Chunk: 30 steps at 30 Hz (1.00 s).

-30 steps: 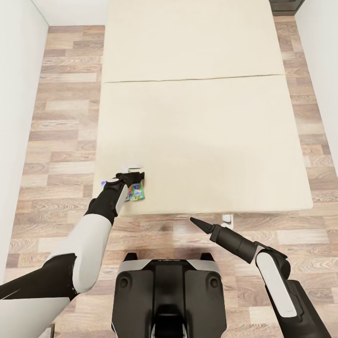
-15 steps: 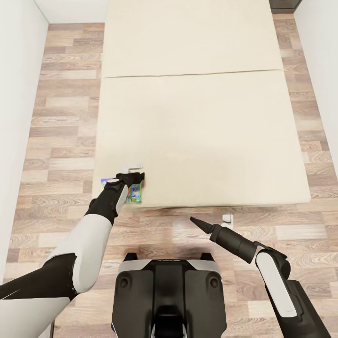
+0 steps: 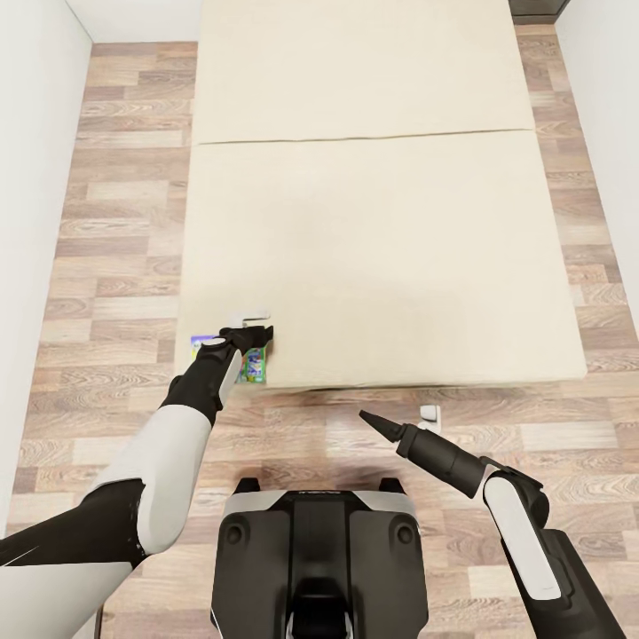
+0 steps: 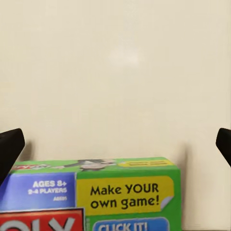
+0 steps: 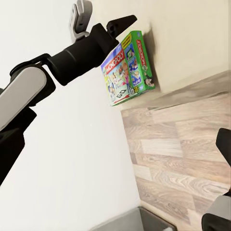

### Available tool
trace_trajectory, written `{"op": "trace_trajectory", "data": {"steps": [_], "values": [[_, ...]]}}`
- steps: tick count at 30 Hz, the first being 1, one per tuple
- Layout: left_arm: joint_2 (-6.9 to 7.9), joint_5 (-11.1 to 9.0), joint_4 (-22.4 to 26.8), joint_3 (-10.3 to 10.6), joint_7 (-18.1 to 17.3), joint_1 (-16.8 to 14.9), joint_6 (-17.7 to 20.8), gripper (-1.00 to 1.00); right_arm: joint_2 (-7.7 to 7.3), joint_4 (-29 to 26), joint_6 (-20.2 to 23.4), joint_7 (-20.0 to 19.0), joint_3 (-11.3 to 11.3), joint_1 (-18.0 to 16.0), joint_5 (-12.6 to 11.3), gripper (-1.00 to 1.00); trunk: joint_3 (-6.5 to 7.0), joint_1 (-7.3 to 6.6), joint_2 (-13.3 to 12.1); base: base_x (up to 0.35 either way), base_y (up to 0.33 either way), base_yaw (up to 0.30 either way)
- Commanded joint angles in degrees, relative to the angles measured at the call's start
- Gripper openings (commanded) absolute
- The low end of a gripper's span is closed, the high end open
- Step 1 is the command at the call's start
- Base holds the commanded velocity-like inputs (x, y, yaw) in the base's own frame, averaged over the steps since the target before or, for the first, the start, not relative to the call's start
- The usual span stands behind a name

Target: Put all the toys in the child's room - the three board games (two on the bed and one on the table), the two jigsaw puzzles on the table, and the tennis ball on the table - inside the toy box on the table in the child's room.

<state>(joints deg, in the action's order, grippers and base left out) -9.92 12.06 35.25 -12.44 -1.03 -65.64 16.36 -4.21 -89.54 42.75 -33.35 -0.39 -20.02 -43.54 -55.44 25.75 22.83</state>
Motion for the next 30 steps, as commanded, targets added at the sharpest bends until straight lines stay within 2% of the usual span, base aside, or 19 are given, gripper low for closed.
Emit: {"op": "trace_trajectory", "data": {"steps": [1, 17, 30], "values": [[-0.08, 0.51, 0.09, -0.31, -0.12, -0.02, 0.26, 1.0, -0.01, -0.02, 0.38, 0.12, -0.03, -0.02, -0.23, 1.0, -0.06, 0.03, 0.09, -0.02, 0.0, 0.0], [-0.08, 0.51, 0.08, -0.31, -0.12, -0.02, 0.29, 1.0, -0.01, -0.02, 0.4, 0.39, 0.0, -0.03, -0.23, 1.0, -0.06, 0.03, 0.09, -0.006, 0.0, 0.0], [-0.08, 0.5, 0.08, -0.34, -0.12, -0.02, 0.26, 1.0, -0.01, -0.02, 0.4, 0.39, 0.04, -0.04, -0.23, 1.0, -0.06, 0.03, 0.09, -0.103, 0.0, 0.0]]}}
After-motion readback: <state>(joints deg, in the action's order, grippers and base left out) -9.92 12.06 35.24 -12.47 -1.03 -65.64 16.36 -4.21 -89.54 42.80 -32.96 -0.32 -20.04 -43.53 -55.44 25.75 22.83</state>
